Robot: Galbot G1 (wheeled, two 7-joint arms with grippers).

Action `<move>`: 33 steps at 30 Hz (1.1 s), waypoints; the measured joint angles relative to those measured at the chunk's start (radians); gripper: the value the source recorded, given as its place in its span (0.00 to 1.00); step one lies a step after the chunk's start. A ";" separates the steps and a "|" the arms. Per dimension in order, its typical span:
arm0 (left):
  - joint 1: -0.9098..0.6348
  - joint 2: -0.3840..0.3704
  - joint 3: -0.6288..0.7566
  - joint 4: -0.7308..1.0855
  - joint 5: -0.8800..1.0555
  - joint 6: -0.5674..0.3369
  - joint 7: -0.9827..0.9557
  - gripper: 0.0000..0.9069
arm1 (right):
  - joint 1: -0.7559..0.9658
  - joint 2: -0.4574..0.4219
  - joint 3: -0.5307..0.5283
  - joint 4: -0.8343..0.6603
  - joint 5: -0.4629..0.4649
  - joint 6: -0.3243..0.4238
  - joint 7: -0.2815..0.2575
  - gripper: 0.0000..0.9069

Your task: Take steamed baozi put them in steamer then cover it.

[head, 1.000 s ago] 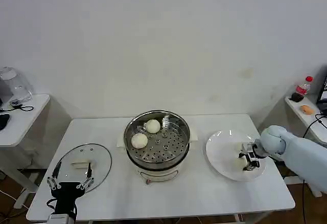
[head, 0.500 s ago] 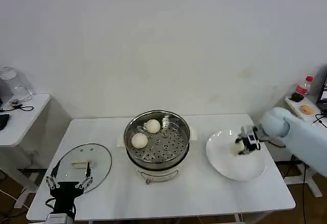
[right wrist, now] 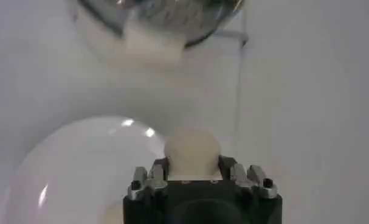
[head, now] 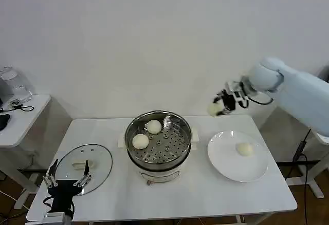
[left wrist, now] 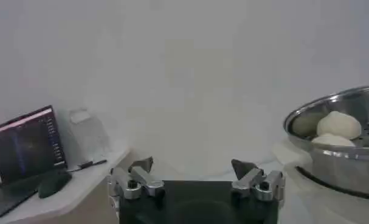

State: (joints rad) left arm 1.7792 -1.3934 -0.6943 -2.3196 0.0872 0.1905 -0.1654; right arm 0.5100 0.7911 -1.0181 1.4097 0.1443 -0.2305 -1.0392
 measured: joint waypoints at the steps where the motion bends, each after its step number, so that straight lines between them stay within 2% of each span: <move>1: 0.001 -0.001 -0.002 -0.001 -0.001 0.000 0.000 1.00 | 0.010 0.018 -0.010 0.005 0.008 0.000 0.002 0.62; 8: 0.010 -0.003 -0.025 -0.011 -0.005 0.000 0.000 1.00 | 0.046 0.149 -0.073 0.017 0.024 0.029 -0.001 0.62; 17: 0.027 -0.011 -0.049 -0.022 -0.005 0.000 0.000 1.00 | 0.024 0.294 -0.143 0.024 -0.003 0.116 0.000 0.62; 23: 0.035 -0.018 -0.055 -0.027 -0.004 -0.002 0.000 1.00 | 0.003 0.346 -0.181 0.021 -0.048 0.185 0.001 0.62; 33: 0.037 -0.025 -0.056 -0.029 -0.003 -0.005 -0.002 1.00 | -0.022 0.380 -0.218 0.008 -0.113 0.284 -0.004 0.63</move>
State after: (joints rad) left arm 1.8166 -1.4184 -0.7500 -2.3483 0.0842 0.1850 -0.1674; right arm 0.4885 1.1709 -1.2359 1.4181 0.0312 0.0534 -1.0436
